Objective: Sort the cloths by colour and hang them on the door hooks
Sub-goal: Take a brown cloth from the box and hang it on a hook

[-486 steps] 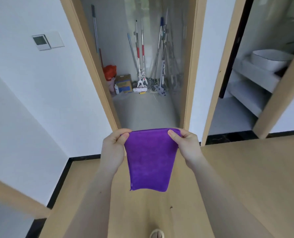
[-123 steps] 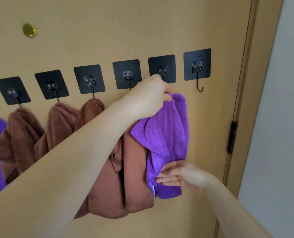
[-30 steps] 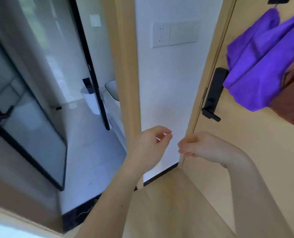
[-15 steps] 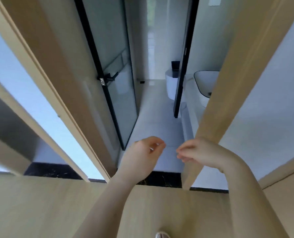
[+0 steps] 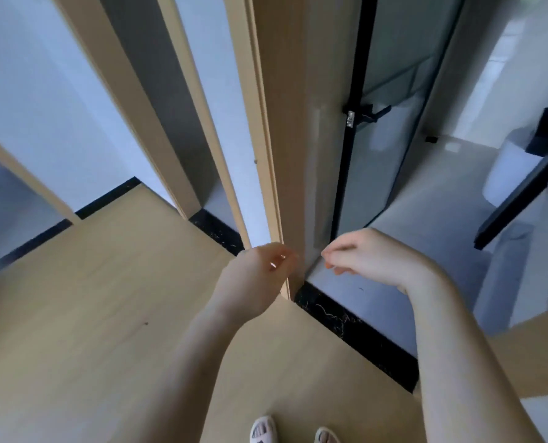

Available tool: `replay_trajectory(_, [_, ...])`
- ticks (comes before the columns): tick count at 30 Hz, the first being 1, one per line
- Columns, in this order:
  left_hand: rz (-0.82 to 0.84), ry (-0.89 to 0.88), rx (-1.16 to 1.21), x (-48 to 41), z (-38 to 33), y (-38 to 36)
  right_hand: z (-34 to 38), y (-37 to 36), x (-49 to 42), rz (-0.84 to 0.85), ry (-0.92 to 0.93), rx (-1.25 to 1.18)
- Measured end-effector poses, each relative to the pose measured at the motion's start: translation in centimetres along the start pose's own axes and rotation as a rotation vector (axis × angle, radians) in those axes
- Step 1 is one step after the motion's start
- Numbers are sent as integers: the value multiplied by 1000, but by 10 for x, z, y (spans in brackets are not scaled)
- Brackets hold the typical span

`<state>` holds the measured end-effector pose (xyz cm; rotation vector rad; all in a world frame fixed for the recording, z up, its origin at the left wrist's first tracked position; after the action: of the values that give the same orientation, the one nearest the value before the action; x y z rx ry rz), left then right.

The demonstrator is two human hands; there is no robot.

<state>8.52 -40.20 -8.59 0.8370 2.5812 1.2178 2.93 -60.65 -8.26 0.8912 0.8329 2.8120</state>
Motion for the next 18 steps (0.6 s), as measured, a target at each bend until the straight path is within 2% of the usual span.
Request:
replay_trajectory(9, [-177,229,-14,23,81,64,96,-72,-61,219,149,176])
replay_trajectory(18, [-259,367,30,37,198,155,221,-174,-115,311,250,312])
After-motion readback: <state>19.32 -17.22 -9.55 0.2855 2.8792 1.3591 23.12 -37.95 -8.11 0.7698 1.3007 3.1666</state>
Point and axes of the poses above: each hand's wrist, its own x-axis away from the middle knuckle, its own y-axis out of the back of the hand, z = x × y, the point moved 1 cm from there along -x, towards the middle knuckle, and after that the axes turned 7 degrees about -y, right-handed, at the moved point
